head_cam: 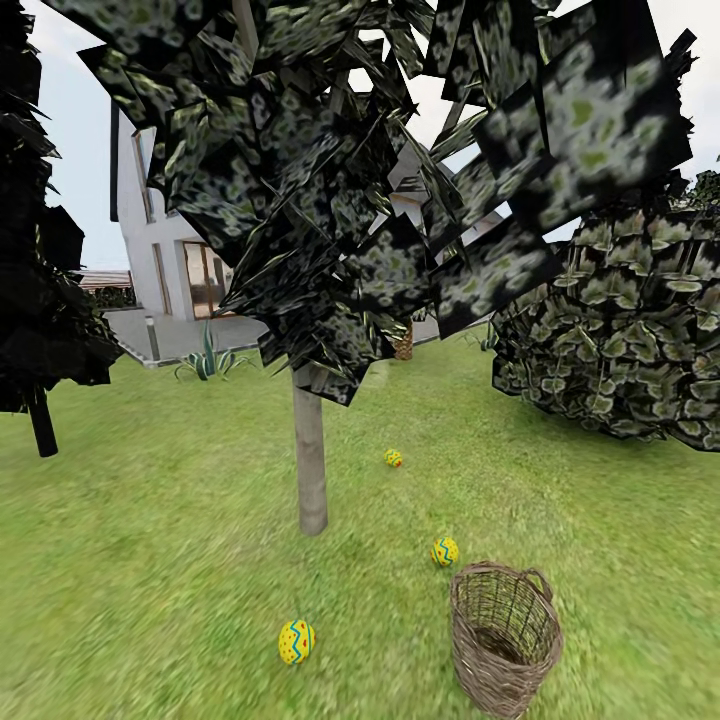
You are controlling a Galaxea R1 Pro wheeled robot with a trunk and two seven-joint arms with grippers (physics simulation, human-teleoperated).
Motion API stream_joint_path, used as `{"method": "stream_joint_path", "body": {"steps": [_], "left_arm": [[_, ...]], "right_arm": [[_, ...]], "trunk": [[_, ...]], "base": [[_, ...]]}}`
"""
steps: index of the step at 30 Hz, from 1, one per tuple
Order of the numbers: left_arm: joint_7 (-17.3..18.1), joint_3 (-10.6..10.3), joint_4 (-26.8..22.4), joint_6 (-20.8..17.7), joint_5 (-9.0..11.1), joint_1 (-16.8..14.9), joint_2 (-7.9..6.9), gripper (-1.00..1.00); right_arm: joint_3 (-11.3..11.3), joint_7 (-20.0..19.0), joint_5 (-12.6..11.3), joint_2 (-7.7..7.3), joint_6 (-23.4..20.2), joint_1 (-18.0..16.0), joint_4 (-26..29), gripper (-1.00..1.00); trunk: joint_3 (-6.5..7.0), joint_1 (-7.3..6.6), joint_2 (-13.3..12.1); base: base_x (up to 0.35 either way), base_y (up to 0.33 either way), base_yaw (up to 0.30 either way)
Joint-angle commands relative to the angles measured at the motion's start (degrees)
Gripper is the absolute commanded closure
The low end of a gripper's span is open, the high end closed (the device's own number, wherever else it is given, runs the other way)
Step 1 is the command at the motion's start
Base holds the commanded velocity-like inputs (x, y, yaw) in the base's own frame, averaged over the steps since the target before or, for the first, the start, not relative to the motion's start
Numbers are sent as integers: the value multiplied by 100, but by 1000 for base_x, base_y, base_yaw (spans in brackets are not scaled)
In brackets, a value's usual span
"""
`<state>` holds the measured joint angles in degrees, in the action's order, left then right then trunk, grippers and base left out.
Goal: Take the three Easter eggs out of the wicker basket on the lawn in the garden, then place them on the lawn next to a single tree (choose any tree) so that all three eggs are next to the same tree and none are left in the basket.
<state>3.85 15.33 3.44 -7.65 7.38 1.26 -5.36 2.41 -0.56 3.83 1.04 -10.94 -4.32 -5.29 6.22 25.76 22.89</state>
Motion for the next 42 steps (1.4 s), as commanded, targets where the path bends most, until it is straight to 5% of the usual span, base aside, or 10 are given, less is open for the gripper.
{"method": "stream_joint_path", "body": {"steps": [1,12,42], "left_arm": [[19,5,-7,-23,58,3,4,-100],[-16,5,-28,-18,-333,6,60,-100],[-16,43,-59,-24,-317,6,46,-100]], "right_arm": [[23,-8,37,5,-13,-1,-9,-100],[15,-17,31,-7,25,5,7,-100],[22,3,55,-131,74,1,80,-100]], "trunk": [[0,2,2],[0,2,2],[0,2,2]], "base": [[0,0,0],[0,0,0],[0,0,0]]}}
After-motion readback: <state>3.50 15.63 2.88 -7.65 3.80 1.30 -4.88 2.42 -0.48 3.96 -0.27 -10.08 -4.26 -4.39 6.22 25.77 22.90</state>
